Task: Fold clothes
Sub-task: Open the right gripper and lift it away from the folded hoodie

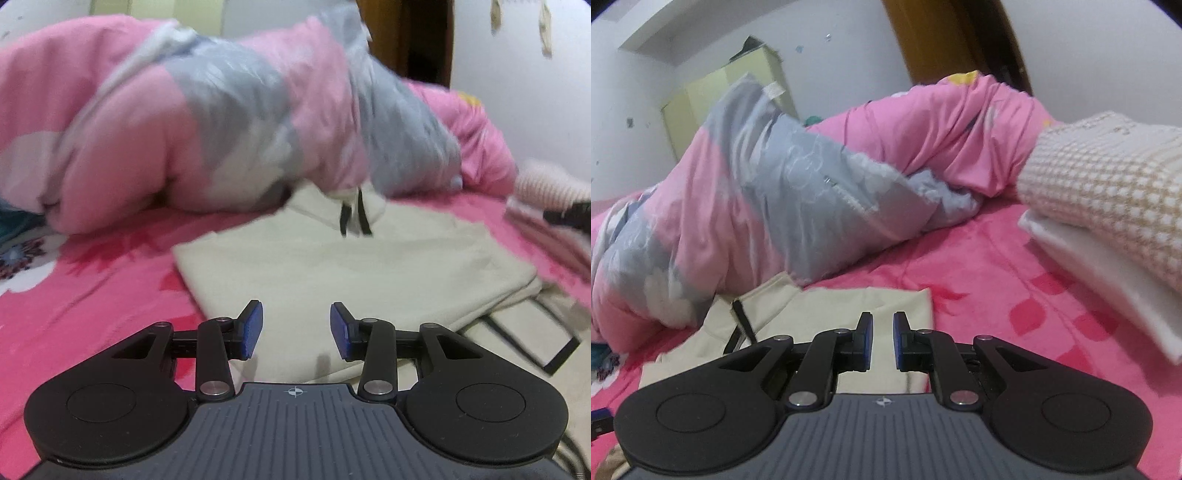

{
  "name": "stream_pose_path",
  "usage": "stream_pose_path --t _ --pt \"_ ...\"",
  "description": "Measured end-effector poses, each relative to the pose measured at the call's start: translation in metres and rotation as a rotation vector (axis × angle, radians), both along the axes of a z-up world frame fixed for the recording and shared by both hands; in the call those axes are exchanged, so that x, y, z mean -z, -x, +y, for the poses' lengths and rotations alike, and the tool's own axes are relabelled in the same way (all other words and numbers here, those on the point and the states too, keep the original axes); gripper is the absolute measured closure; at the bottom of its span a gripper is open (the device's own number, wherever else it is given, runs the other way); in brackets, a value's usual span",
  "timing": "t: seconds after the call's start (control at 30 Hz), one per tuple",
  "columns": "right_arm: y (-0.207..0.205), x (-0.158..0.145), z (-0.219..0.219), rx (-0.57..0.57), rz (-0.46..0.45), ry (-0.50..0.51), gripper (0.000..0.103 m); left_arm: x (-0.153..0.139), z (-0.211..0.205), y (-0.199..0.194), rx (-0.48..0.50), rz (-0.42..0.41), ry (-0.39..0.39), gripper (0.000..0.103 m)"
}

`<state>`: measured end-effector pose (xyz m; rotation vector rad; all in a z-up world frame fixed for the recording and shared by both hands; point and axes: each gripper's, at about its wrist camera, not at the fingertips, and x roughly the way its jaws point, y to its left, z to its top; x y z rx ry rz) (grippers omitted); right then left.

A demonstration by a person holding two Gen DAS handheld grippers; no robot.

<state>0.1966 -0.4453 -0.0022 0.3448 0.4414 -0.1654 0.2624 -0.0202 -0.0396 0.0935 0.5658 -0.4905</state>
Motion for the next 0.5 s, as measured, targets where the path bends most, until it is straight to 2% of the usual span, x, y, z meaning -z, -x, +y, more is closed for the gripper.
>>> stream_pose_path --t 0.1,0.17,0.27,0.37,0.43,0.5 --pt "-0.012 0.020 0.012 -0.071 0.044 -0.007 0.091 0.010 -0.002 -0.005 -0.009 0.027 -0.017 0.064" --pt "-0.023 0.043 0.019 -0.143 0.117 -0.030 0.091 0.016 -0.001 -0.007 -0.018 0.044 -0.023 0.064" --pt "-0.028 0.071 0.027 -0.169 0.191 -0.009 0.093 0.025 0.000 -0.011 -0.030 0.070 -0.031 0.064" --pt "-0.033 0.049 0.038 -0.156 0.271 0.054 0.091 0.032 0.003 -0.014 -0.041 0.093 -0.028 0.064" --pt "-0.034 0.028 0.059 -0.160 0.253 0.114 0.091 0.032 0.011 -0.014 -0.043 0.100 0.023 0.064" --pt "-0.038 0.002 0.091 -0.254 0.169 0.145 0.091 0.032 0.020 -0.013 -0.046 0.104 0.085 0.064"
